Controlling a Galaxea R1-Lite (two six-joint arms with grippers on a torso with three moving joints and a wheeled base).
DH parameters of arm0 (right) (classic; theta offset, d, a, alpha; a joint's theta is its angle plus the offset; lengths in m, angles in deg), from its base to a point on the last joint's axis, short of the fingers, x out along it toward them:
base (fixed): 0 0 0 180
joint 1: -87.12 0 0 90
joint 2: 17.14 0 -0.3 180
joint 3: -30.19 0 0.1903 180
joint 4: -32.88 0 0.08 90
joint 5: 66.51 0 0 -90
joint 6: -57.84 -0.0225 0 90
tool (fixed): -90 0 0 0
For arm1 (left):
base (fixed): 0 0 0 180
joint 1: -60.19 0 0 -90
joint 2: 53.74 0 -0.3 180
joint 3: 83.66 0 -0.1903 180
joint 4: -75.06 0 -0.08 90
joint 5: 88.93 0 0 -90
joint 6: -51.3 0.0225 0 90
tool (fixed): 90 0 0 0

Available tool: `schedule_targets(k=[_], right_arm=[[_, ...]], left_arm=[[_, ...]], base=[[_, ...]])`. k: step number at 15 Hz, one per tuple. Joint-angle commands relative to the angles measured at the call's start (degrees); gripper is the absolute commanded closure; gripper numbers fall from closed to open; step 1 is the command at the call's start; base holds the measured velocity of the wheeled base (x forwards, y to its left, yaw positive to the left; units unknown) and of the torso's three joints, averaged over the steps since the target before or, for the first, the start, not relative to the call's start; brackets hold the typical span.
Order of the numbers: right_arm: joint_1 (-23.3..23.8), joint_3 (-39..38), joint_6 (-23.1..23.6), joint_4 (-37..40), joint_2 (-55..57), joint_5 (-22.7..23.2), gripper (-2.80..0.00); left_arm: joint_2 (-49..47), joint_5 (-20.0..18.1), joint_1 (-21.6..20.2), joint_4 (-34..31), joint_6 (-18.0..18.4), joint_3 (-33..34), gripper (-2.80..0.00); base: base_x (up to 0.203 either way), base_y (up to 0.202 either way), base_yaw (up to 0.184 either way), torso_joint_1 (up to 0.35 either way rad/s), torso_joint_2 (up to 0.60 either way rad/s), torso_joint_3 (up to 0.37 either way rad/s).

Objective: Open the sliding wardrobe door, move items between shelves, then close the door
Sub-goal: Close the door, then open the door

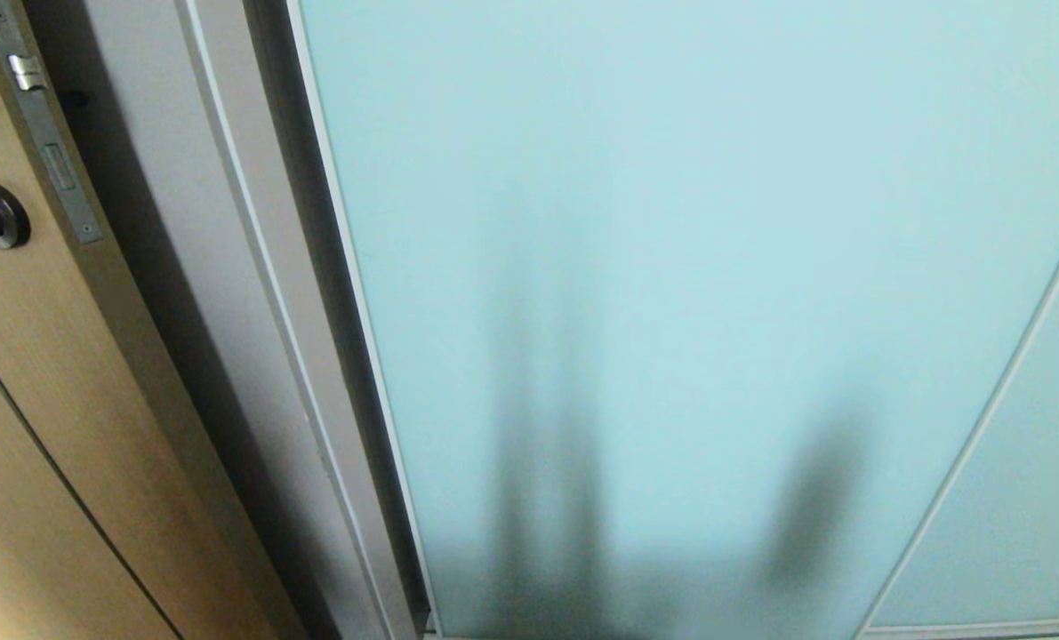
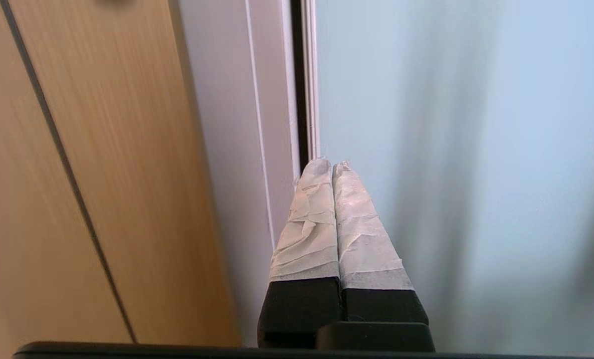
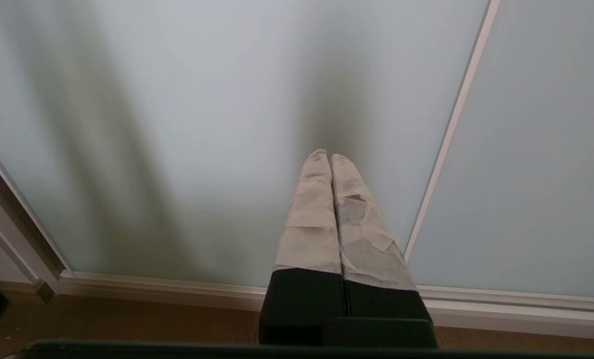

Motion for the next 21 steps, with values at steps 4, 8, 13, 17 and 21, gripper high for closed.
schedule_targets(k=[4,8,13,17,21], right_arm=[[-0.05,0.00,0.00,-0.02,-0.01,0.03,0.00],[-0.04,0.00,0.00,-0.02,-0.01,0.03,0.00],[0.02,-0.02,0.00,-0.02,0.00,0.03,0.00],[-0.01,0.00,0.00,-0.02,0.04,0.03,0.00],[0.03,0.00,0.00,-0.02,0.00,0.03,0.00]], left_arm=[[-25.08,3.50,0.01,17.65,-0.95,-8.69,0.00],[-43.83,8.94,0.04,38.65,-0.68,-13.51,0.00],[-60.97,10.40,0.08,58.93,-0.63,-13.90,0.00],[-67.09,10.09,0.34,62.00,-0.61,-15.51,0.00],[-70.78,9.32,0.78,61.06,-0.58,-17.60,0.00]], base=[[0.000,0.000,0.000,0.000,0.00,0.000],[0.000,0.000,0.000,0.000,0.00,0.000],[0.000,0.000,0.000,0.000,0.00,0.000],[0.000,0.000,0.000,0.000,0.00,0.000],[0.000,0.000,0.000,0.000,0.00,0.000]])
